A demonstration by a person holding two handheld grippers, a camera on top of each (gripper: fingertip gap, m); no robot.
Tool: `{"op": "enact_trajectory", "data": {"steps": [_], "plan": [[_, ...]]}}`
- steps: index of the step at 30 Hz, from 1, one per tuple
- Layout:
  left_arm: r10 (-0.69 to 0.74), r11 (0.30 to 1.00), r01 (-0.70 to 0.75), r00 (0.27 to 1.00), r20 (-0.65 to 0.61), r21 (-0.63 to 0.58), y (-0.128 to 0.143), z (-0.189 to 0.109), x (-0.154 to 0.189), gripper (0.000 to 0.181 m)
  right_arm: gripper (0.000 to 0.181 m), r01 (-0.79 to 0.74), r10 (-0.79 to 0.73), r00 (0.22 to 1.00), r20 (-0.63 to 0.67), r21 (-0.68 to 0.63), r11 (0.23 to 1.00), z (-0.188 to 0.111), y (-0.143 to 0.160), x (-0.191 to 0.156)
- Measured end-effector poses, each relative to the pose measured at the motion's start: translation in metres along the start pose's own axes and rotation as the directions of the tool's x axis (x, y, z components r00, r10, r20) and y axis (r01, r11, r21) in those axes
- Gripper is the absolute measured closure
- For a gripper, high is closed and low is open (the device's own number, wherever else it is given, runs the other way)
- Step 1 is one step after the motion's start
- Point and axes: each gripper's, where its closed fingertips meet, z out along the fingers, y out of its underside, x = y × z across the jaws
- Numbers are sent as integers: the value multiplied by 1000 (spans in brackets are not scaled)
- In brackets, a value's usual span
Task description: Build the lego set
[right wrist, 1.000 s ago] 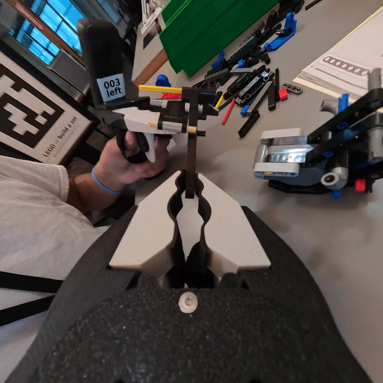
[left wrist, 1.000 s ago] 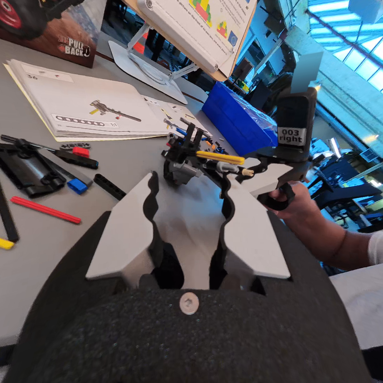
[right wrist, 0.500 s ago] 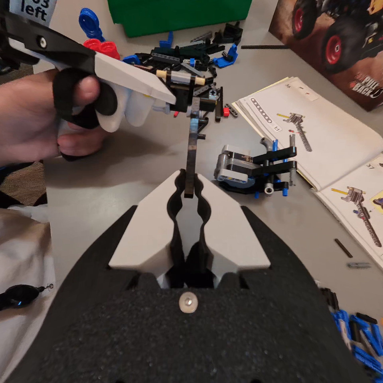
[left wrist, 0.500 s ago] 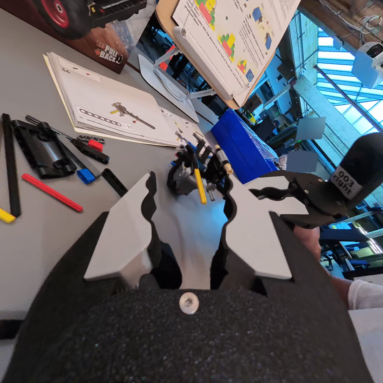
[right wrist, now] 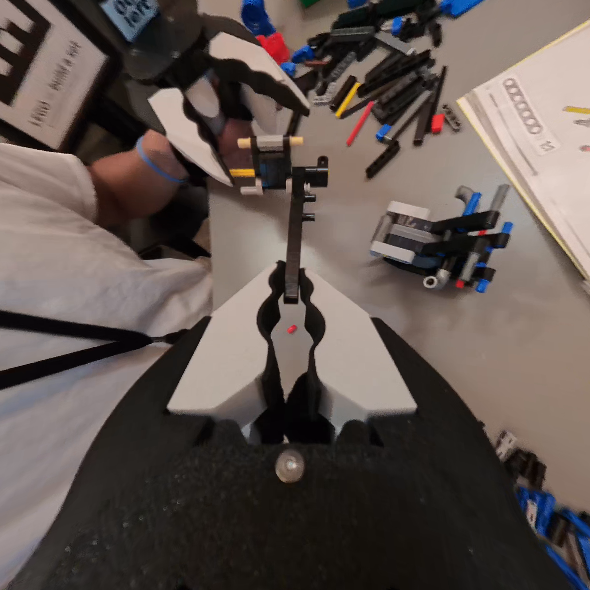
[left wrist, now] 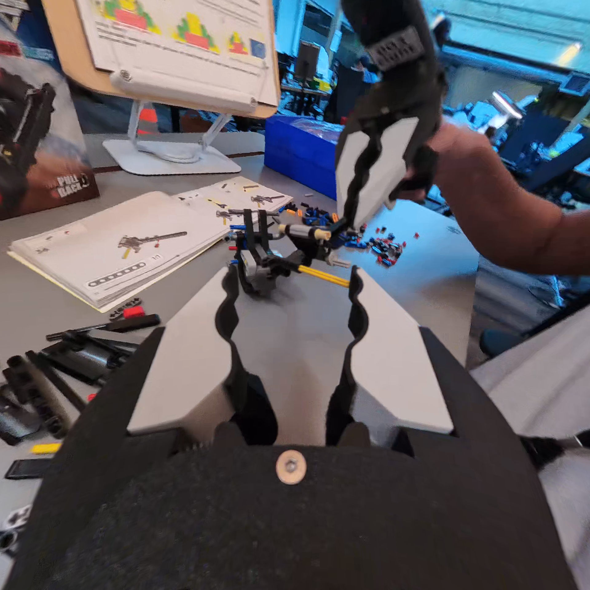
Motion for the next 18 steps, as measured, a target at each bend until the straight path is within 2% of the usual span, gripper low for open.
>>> {"op": "enact_trajectory", "data": {"steps": [2,3,5,7,9,12,14,16,18], "plan": [[-33,999,31,997,-76,-21,2,-4,9,121,174,-16,16,999,34,1,1000,0,-3,1],[-62,998,61,994,-92,-6,0,-6,12,126,174,-32,32,997,65,12,999,2,-5,-1],[-87,993,96,989,-123,67,-6,-11,18,124,174,-91,85,988,128,41,995,5,-11,-4],[-120,977,137,987,-105,163,-13,-19,18,125,174,-95,90,991,98,43,995,9,-10,2],[-107,981,112,994,-35,159,-9,-24,15,125,174,-98,94,990,104,29,995,10,-9,2],[84,993,-92,991,107,78,-9,-33,12,125,174,-96,98,989,107,-20,995,7,-9,0],[279,960,-278,946,163,-27,-15,-37,16,126,174,-88,94,991,93,-62,994,6,-8,1],[519,854,-496,836,178,-158,-24,-36,26,131,174,-88,93,993,75,-67,994,8,-10,4],[715,692,-652,679,168,-310,-28,-28,32,134,174,-91,95,994,52,-68,993,11,-12,8]]}}
